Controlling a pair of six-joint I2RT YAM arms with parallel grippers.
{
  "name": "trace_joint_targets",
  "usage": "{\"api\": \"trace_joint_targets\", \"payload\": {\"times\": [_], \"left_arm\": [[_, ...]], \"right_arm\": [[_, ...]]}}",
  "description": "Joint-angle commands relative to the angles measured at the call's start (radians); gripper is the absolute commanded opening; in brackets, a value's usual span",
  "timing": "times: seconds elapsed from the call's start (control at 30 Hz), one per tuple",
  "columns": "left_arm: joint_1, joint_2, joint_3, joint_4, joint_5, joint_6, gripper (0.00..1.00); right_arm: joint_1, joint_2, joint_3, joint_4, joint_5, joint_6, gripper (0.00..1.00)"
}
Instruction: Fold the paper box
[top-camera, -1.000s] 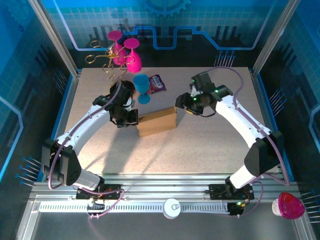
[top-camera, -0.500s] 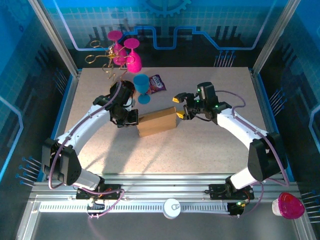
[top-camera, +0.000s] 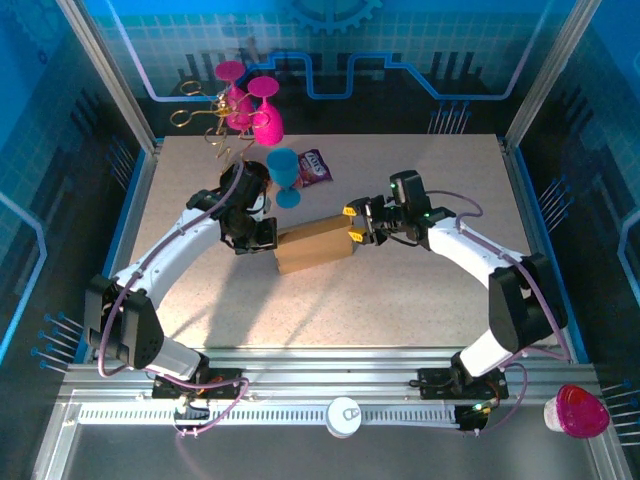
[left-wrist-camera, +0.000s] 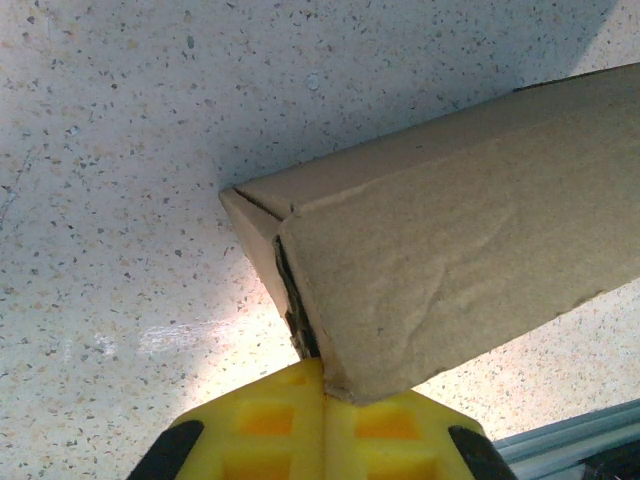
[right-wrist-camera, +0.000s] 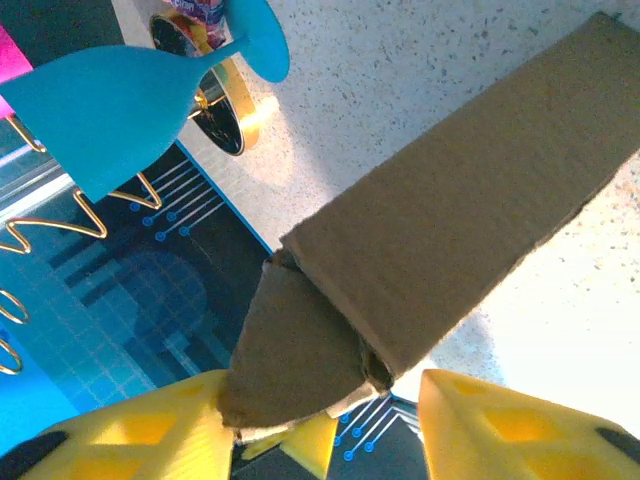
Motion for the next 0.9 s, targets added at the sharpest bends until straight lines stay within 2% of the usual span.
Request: {"api": "trace_joint_targets", "payload": {"times": [0.0, 0.03, 0.1, 0.2, 0.3, 0.5, 0.7, 0.87], "left_arm": [[-0.003, 0.023, 0.025, -0.042, -0.011, 0.005, 0.08], [-0.003, 0.019, 0.027, -0.044, -0.006, 0.001, 0.11], [-0.002, 0.004, 0.034, -0.049, 0.009, -0.014, 0.28], [0.003, -0.022, 0.055, -0.061, 0.040, -0.047, 0.46], [0.046, -0.062, 0.062, -0.041, 0.118, -0.111, 0.52], [0.173, -0.137, -0.071, 0.153, 0.327, -0.316, 0.55], [0.179, -0.119, -0.158, 0.254, 0.375, -0.377, 0.52], [0.180, -0.094, -0.194, 0.285, 0.367, -0.376, 0.43]], "right_arm": [[-0.001, 0.021, -0.019, -0.003, -0.003, -0.005, 0.43], [-0.002, 0.019, -0.023, -0.003, 0.001, -0.009, 0.41], [-0.004, 0.020, -0.030, -0.009, 0.006, -0.015, 0.38], [-0.008, 0.026, -0.036, -0.013, 0.009, -0.022, 0.36], [-0.009, 0.032, -0.038, -0.011, 0.011, -0.026, 0.31], [-0.008, 0.040, -0.037, -0.013, 0.016, -0.029, 0.25], [-0.009, 0.051, -0.029, -0.011, 0.010, -0.032, 0.24], [-0.011, 0.052, -0.033, -0.017, 0.006, -0.039, 0.22]]}}
